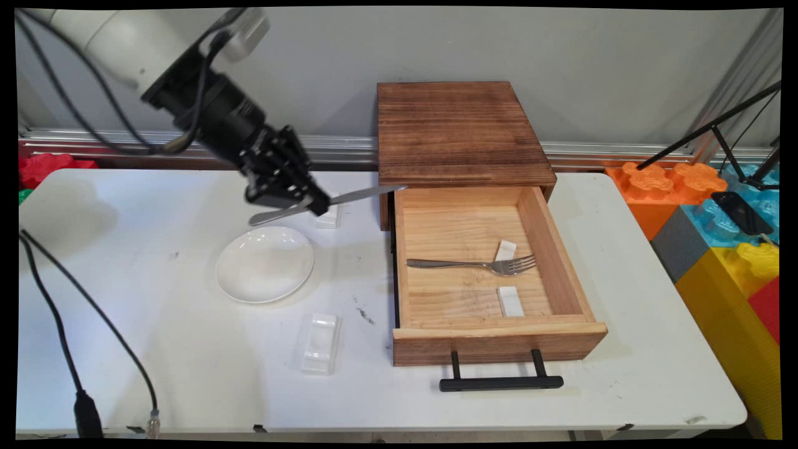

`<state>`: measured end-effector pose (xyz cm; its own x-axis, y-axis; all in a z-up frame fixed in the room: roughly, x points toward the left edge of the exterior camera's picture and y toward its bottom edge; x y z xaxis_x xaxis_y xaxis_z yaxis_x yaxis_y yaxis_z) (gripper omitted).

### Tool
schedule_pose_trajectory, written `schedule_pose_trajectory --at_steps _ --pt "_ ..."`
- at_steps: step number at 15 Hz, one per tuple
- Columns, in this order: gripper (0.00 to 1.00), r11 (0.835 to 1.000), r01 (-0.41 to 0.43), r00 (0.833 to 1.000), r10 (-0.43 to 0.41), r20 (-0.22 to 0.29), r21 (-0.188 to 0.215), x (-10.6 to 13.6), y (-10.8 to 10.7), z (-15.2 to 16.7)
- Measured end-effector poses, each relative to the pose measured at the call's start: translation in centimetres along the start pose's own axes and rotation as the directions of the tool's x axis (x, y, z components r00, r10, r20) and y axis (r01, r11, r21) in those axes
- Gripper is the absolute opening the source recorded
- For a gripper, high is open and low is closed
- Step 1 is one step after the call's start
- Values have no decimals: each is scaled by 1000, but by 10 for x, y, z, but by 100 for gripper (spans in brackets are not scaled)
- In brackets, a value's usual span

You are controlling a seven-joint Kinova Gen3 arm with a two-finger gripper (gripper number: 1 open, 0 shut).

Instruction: Place the picked object into the drawer

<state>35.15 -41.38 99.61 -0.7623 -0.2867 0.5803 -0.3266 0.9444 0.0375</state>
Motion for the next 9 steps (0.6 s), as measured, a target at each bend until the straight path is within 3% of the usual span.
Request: schedule_pose_trajectory --at_steps 9 --pt "0 998 46 999 -45 -16 36 91 18 39"
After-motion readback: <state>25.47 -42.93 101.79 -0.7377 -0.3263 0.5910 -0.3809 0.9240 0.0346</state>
